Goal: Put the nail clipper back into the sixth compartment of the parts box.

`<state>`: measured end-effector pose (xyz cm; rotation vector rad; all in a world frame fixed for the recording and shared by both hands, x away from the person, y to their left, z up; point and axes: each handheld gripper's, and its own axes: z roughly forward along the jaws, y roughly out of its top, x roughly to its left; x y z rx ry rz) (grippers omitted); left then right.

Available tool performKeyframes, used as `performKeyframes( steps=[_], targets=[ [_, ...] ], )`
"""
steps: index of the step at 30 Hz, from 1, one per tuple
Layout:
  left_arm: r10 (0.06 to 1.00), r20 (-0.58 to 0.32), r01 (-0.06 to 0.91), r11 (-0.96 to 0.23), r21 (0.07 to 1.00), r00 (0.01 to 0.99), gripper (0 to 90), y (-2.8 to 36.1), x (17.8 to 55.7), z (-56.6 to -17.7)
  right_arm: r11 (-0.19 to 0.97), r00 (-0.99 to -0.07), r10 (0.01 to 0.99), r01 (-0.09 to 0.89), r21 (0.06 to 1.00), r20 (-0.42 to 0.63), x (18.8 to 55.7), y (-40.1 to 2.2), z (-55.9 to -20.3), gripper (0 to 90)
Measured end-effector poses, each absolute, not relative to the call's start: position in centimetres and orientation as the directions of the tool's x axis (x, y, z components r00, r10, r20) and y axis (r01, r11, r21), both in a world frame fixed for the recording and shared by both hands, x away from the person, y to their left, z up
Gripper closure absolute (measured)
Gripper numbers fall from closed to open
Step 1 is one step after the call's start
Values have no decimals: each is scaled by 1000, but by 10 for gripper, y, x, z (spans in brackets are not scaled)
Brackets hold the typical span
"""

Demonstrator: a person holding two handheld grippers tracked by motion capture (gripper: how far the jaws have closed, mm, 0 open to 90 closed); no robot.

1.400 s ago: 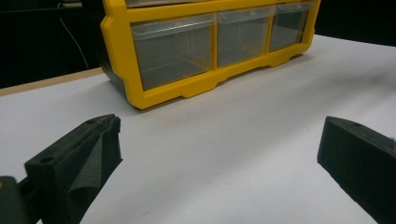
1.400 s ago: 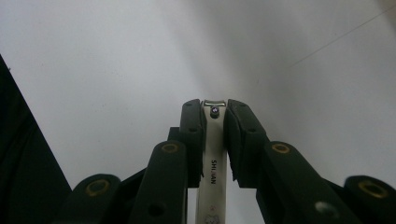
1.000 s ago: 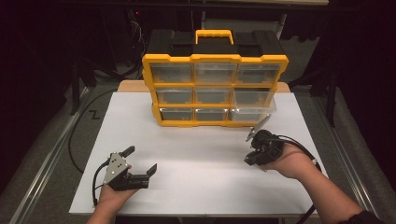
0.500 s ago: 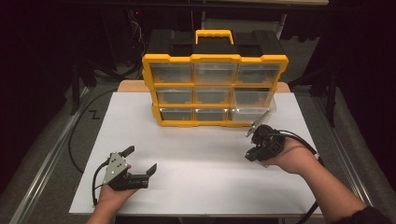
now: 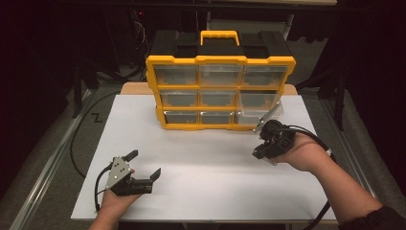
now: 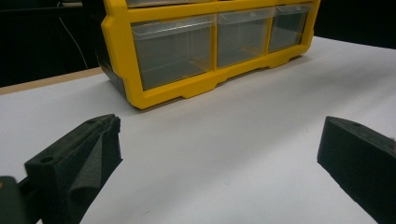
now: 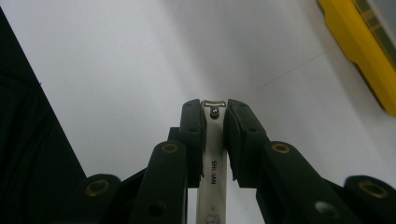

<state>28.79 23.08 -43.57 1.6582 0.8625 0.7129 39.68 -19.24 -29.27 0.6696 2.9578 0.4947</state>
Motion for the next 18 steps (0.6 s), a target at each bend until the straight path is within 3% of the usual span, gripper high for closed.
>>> performKeyframes(
  steps=[18],
  targets=[
    [825, 24, 181, -152, 972, 564, 3, 230, 287, -436, 852, -896, 443, 411, 323, -28, 403, -193, -264, 799]
  ],
)
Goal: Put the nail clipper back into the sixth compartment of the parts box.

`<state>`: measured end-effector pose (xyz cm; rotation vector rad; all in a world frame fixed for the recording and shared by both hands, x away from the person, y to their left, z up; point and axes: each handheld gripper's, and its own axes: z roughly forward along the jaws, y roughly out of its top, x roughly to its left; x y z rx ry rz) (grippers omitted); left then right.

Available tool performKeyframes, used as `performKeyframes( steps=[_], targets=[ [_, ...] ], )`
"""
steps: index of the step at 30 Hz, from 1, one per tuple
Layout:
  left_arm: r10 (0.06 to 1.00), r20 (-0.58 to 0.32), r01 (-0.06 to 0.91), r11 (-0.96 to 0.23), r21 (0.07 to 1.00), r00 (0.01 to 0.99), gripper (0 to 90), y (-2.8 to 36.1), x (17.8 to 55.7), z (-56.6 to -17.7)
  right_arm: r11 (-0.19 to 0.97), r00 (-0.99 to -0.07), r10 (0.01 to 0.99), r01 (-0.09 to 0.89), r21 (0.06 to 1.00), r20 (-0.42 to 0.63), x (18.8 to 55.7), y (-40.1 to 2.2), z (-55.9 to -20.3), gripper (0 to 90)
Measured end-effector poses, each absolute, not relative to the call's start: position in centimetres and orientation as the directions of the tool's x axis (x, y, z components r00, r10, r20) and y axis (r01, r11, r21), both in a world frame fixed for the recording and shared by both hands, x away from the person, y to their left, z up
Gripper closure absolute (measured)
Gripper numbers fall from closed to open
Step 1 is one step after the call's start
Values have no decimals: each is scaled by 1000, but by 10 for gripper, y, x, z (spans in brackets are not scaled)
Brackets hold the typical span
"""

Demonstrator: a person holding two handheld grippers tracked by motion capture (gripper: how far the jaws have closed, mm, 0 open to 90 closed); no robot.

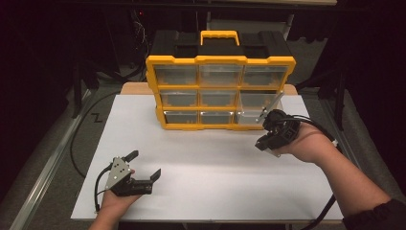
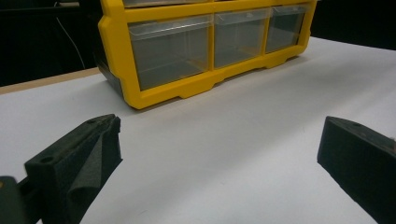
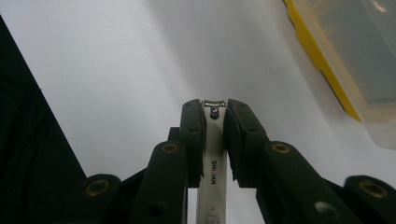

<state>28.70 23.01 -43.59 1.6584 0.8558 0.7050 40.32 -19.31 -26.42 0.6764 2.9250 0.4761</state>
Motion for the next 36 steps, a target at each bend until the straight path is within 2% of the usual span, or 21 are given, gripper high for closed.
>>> performKeyframes(
  steps=[36],
  targets=[
    [825, 17, 184, -146, 972, 564, 3, 232, 287, -437, 858, -892, 449, 412, 306, -58, 421, -194, -215, 799]
  ],
)
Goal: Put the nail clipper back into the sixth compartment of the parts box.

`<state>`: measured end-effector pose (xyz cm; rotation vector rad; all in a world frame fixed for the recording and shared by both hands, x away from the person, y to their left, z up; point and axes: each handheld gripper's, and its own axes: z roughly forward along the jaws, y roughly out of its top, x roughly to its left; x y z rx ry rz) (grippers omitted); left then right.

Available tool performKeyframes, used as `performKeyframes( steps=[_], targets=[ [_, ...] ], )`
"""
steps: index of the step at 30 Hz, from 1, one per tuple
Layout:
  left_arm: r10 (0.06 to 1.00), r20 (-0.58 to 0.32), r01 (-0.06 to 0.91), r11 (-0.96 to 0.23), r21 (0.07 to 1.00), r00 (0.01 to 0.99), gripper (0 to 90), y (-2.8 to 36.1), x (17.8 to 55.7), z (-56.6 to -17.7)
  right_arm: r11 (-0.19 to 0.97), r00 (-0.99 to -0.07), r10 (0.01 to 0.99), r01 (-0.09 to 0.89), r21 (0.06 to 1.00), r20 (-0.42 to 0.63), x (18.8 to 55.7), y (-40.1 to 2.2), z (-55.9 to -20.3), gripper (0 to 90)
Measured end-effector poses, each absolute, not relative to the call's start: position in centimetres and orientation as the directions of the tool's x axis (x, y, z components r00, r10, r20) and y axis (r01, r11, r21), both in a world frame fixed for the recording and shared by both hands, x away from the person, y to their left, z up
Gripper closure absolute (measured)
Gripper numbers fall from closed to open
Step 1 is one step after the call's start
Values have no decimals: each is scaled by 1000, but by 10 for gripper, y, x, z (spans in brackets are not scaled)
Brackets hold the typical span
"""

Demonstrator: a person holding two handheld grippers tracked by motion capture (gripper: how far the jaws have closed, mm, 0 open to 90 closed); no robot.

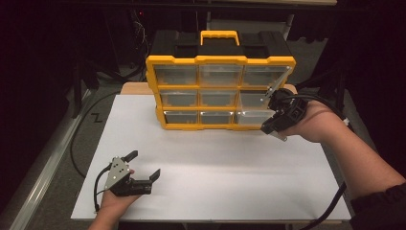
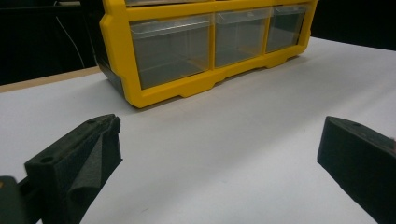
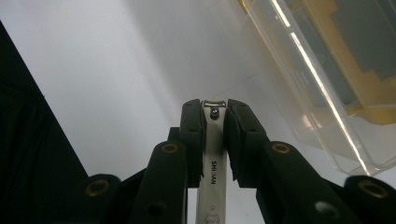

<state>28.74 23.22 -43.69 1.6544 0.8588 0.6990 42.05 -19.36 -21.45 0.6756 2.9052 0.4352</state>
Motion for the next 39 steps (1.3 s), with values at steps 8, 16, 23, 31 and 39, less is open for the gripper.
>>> performKeyframes(
  steps=[8, 16, 23, 31, 39],
  targets=[
    [825, 18, 184, -148, 972, 565, 4, 232, 287, -437, 854, -890, 451, 410, 321, -62, 425, -189, -202, 799],
    [825, 16, 181, -142, 973, 564, 3, 233, 286, -436, 851, -883, 463, 417, 319, -82, 434, -186, -193, 798],
    [827, 12, 182, -138, 973, 562, 3, 234, 286, -436, 857, -886, 453, 404, 319, -95, 440, -180, -188, 798],
    [826, 10, 184, -137, 973, 563, 3, 235, 286, -436, 855, -882, 460, 408, 320, -104, 448, -174, -183, 798],
    [827, 7, 183, -133, 974, 563, 4, 235, 286, -436, 855, -877, 465, 410, 316, -119, 460, -166, -178, 798]
  ],
)
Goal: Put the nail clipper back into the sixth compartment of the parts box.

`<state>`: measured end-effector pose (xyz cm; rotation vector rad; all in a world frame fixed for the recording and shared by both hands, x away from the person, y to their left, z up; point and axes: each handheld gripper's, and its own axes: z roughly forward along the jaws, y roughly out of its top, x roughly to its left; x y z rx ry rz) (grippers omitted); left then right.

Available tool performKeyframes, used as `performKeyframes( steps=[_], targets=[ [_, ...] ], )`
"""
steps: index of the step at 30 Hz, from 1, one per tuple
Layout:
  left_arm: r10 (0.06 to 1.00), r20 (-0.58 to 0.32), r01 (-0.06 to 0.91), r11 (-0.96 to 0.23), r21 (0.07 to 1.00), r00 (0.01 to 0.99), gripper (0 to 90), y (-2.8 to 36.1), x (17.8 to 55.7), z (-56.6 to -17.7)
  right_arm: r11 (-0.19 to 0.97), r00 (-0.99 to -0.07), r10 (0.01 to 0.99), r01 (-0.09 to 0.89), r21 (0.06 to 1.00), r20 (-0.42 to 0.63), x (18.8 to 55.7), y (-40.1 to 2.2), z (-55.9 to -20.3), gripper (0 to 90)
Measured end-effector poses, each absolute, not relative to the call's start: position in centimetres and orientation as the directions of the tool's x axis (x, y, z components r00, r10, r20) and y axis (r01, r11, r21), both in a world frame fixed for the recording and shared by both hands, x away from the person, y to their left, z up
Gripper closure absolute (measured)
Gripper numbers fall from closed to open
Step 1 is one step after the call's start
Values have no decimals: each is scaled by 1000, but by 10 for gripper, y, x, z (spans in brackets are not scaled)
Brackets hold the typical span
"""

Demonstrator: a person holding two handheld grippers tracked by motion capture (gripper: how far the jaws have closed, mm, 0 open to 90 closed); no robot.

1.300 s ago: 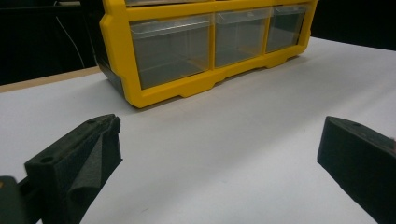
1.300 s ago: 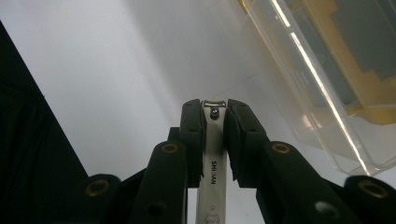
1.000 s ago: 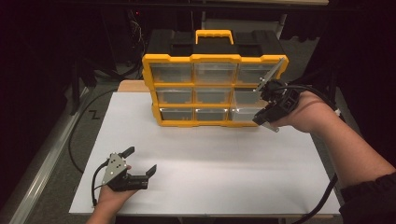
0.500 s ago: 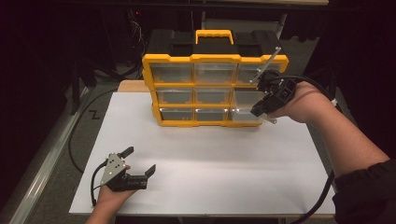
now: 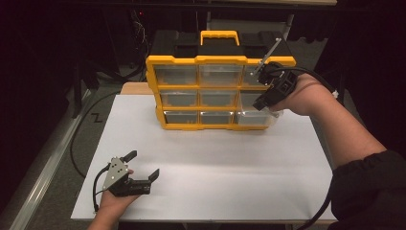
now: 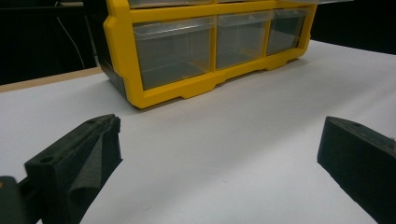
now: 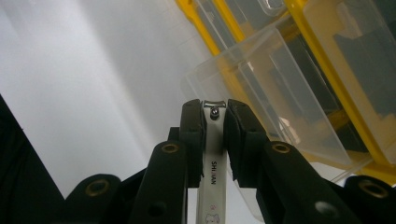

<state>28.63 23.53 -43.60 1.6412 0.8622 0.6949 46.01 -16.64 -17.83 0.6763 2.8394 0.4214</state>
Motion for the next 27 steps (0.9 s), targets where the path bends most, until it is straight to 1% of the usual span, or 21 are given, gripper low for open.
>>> performKeyframes(
  steps=[4, 16, 27],
  targets=[
    [828, 6, 184, -131, 974, 561, 3, 236, 287, -436, 859, -877, 464, 410, 307, -124, 466, -165, -181, 798],
    [829, 7, 185, -133, 974, 559, 3, 236, 287, -436, 850, -869, 476, 414, 325, -137, 480, -166, -182, 798],
    [831, 8, 184, -133, 974, 557, 3, 238, 287, -436, 852, -864, 480, 416, 317, -155, 490, -167, -182, 798]
  ],
)
